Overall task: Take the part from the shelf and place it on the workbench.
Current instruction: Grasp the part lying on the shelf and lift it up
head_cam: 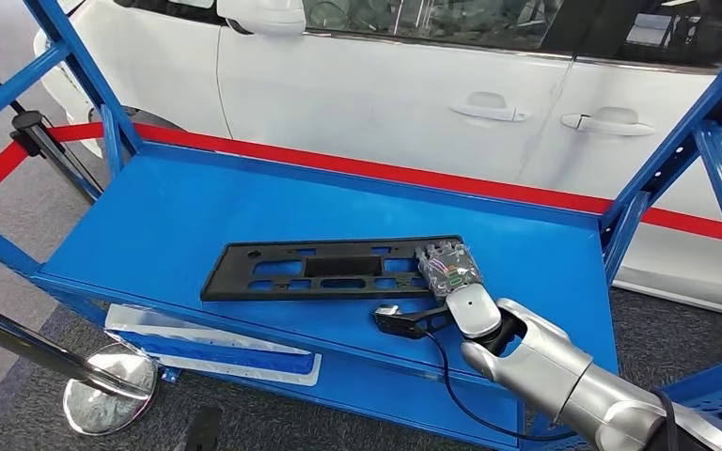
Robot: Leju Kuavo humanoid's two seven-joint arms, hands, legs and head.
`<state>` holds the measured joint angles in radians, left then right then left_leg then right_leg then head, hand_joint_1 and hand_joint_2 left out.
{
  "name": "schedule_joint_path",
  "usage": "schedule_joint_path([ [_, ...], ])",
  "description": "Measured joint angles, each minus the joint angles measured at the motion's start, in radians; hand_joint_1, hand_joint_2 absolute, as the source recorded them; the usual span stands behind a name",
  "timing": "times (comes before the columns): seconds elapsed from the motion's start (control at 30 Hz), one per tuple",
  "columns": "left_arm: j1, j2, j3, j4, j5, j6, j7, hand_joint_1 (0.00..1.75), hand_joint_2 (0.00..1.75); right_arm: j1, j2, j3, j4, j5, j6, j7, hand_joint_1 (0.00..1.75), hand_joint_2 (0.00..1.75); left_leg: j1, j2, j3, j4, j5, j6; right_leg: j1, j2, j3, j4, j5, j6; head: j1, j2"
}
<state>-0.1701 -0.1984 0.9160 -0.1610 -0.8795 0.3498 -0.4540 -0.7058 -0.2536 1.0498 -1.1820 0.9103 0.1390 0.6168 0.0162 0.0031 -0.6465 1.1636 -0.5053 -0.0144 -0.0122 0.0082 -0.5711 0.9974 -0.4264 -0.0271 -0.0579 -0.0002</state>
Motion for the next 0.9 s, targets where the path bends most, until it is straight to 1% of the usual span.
schedule_joint_path([
  [0.03,-0.001,0.000,0.000,0.000,0.000,0.000,0.000,0.00,0.00,-0.002,0.000,0.001,0.001,-0.001,0.000,-0.001,1.75,1.75,0.000,0.000,0.030,-0.072,0.031,0.002,0.001,0.001,0.001,0.003,-0.003,0.004,0.000,0.000],
  [0.07,-0.002,0.000,0.001,0.000,0.000,-0.001,0.000,0.00,0.00,-0.005,0.000,0.001,0.002,-0.002,0.000,-0.002,1.75,1.75,-0.002,0.000,0.053,-0.126,0.051,0.007,0.003,0.001,0.001,0.005,-0.006,0.010,0.001,0.000],
  [0.1,-0.002,0.000,0.001,0.000,0.000,-0.002,-0.001,0.00,0.00,-0.009,0.000,0.001,0.003,-0.003,0.000,-0.002,1.75,1.75,-0.003,-0.001,0.069,-0.161,0.059,0.012,0.005,0.002,0.001,0.007,-0.009,0.016,0.001,0.000],
  [0.13,-0.002,0.000,0.002,0.000,0.000,-0.006,-0.004,0.00,0.00,-0.012,0.000,0.001,0.004,-0.004,0.000,-0.003,1.75,1.75,-0.005,-0.002,0.072,-0.170,0.056,0.018,0.007,0.003,0.001,0.007,-0.011,0.022,0.003,0.000],
  [0.2,-0.001,0.000,0.003,0.000,0.004,-0.025,-0.024,0.00,0.00,-0.016,0.000,0.001,0.005,-0.006,0.000,-0.004,1.75,1.75,-0.005,-0.002,0.076,-0.174,0.059,0.031,0.005,0.003,0.001,0.008,-0.014,0.033,0.004,0.000],
  [0.23,-0.002,-0.001,0.004,0.000,0.009,-0.041,-0.042,0.00,0.00,-0.018,-0.002,0.001,0.006,-0.007,0.000,-0.004,1.75,1.75,-0.005,0.000,0.080,-0.178,0.061,0.037,0.003,0.002,-0.004,0.021,-0.023,0.038,0.005,0.000],
  [0.27,-0.003,-0.001,0.006,0.000,0.016,-0.058,-0.061,0.00,0.44,-0.019,-0.003,0.001,0.007,-0.009,0.000,-0.004,1.75,1.75,-0.004,0.002,0.082,-0.182,0.064,0.044,0.002,0.002,-0.018,0.052,-0.043,0.042,0.007,0.000],
  [0.3,-0.004,-0.002,0.009,0.000,0.022,-0.072,-0.076,0.00,0.87,-0.020,-0.005,0.002,0.008,-0.010,0.000,-0.004,1.75,1.75,-0.003,0.005,0.084,-0.185,0.065,0.049,0.001,0.000,-0.042,0.104,-0.072,0.046,0.009,0.000],
  [0.33,-0.004,-0.002,0.014,0.000,0.027,-0.083,-0.088,0.00,1.31,-0.020,-0.007,0.003,0.009,-0.011,0.000,-0.004,1.75,1.75,-0.004,0.007,0.084,-0.185,0.065,0.052,0.001,0.000,-0.076,0.172,-0.107,0.049,0.011,0.000],
  [0.37,-0.004,-0.002,0.018,0.000,0.030,-0.090,-0.094,0.00,1.75,-0.019,-0.008,0.003,0.010,-0.012,-0.001,-0.004,1.75,1.75,-0.005,0.009,0.083,-0.185,0.065,0.054,0.001,0.000,-0.110,0.238,-0.134,0.051,0.012,0.000],
  [0.4,-0.004,-0.002,0.021,0.000,0.031,-0.093,-0.097,0.00,1.75,-0.019,-0.009,0.004,0.010,-0.013,-0.003,-0.004,1.75,1.75,-0.005,0.010,0.083,-0.185,0.064,0.055,0.000,0.000,-0.134,0.284,-0.147,0.053,0.012,0.000],
  [0.43,-0.003,-0.002,0.023,0.000,0.032,-0.095,-0.098,0.00,1.75,-0.018,-0.010,0.004,0.010,-0.014,-0.004,-0.004,1.75,1.75,-0.005,0.010,0.084,-0.185,0.063,0.055,-0.001,0.000,-0.141,0.296,-0.139,0.054,0.012,0.000],
  [0.47,-0.003,-0.002,0.025,0.000,0.032,-0.095,-0.099,0.00,1.75,-0.018,-0.010,0.005,0.010,-0.014,-0.005,-0.003,1.75,1.75,-0.005,0.010,0.086,-0.184,0.062,0.053,-0.002,0.000,-0.127,0.266,-0.113,0.054,0.012,0.000],
  [0.5,-0.003,-0.002,0.027,0.000,0.031,-0.095,-0.099,0.00,1.75,-0.018,-0.011,0.005,0.010,-0.015,-0.006,-0.003,1.75,1.75,-0.004,0.009,0.088,-0.182,0.060,0.051,-0.004,-0.001,-0.097,0.203,-0.075,0.053,0.012,0.000],
  [0.53,-0.003,-0.002,0.029,0.000,0.030,-0.095,-0.099,0.00,1.75,-0.018,-0.011,0.005,0.010,-0.016,-0.007,-0.003,1.75,1.75,-0.005,0.009,0.089,-0.179,0.057,0.047,-0.006,-0.001,-0.062,0.130,-0.045,0.051,0.012,0.000],
  [0.57,-0.004,-0.002,0.030,0.000,0.029,-0.096,-0.099,0.00,1.75,-0.019,-0.011,0.006,0.010,-0.016,-0.009,-0.003,1.75,1.75,-0.006,0.008,0.089,-0.175,0.053,0.041,-0.005,0.000,-0.034,0.070,-0.024,0.048,0.012,0.000],
  [0.6,-0.005,-0.002,0.032,0.000,0.027,-0.097,-0.099,0.00,1.75,-0.019,-0.010,0.006,0.009,-0.017,-0.010,-0.003,1.75,1.75,-0.008,0.007,0.089,-0.171,0.050,0.036,-0.004,0.000,-0.017,0.034,-0.015,0.043,0.011,0.000],
  [0.63,-0.006,-0.002,0.035,0.000,0.025,-0.099,-0.100,0.00,1.75,-0.020,-0.010,0.007,0.008,-0.017,-0.012,-0.003,1.75,1.75,-0.009,0.006,0.089,-0.170,0.048,0.030,-0.002,0.001,-0.012,0.021,-0.017,0.038,0.011,0.000],
  [0.67,-0.006,-0.002,0.038,0.000,0.023,-0.103,-0.101,0.00,1.75,-0.020,-0.010,0.008,0.007,-0.017,-0.015,-0.004,1.75,1.75,-0.008,0.005,0.089,-0.170,0.046,0.024,0.001,0.001,-0.011,0.021,-0.017,0.032,0.011,0.000],
  [0.73,-0.006,-0.002,0.043,0.000,0.019,-0.119,-0.103,0.00,1.75,-0.020,-0.010,0.010,0.004,-0.017,-0.025,-0.004,1.75,1.75,-0.006,0.006,0.087,-0.162,0.039,0.014,-0.001,-0.001,-0.005,0.017,-0.014,0.018,0.010,0.000],
  [0.77,-0.006,-0.001,0.044,0.000,0.016,-0.129,-0.104,0.00,1.75,-0.020,-0.009,0.010,0.002,-0.016,-0.033,-0.004,1.75,1.75,-0.005,0.005,0.076,-0.138,0.023,0.009,-0.003,-0.003,-0.002,0.014,-0.012,0.011,0.008,0.000],
  [0.8,-0.006,-0.001,0.045,0.000,0.014,-0.138,-0.105,0.00,1.75,-0.019,-0.009,0.011,0.000,-0.015,-0.044,-0.003,1.75,1.75,-0.004,0.005,0.056,-0.096,-0.002,0.004,-0.005,-0.005,0.000,0.012,-0.010,0.006,0.005,0.000],
  [0.87,-0.005,-0.001,0.049,0.000,0.010,-0.141,-0.102,0.00,1.75,-0.017,-0.009,0.012,-0.008,-0.006,-0.075,0.002,1.75,1.75,-0.003,0.005,-0.008,0.034,-0.066,-0.002,-0.004,-0.007,-0.004,0.013,-0.010,0.002,0.000,0.000],
  [0.9,-0.003,-0.001,0.051,0.000,0.008,-0.132,-0.095,0.00,1.75,-0.015,-0.010,0.012,-0.014,0.003,-0.095,0.008,1.75,1.75,-0.002,0.005,-0.035,0.086,-0.084,-0.004,-0.004,-0.008,-0.006,0.013,-0.010,0.001,0.000,0.000],
])
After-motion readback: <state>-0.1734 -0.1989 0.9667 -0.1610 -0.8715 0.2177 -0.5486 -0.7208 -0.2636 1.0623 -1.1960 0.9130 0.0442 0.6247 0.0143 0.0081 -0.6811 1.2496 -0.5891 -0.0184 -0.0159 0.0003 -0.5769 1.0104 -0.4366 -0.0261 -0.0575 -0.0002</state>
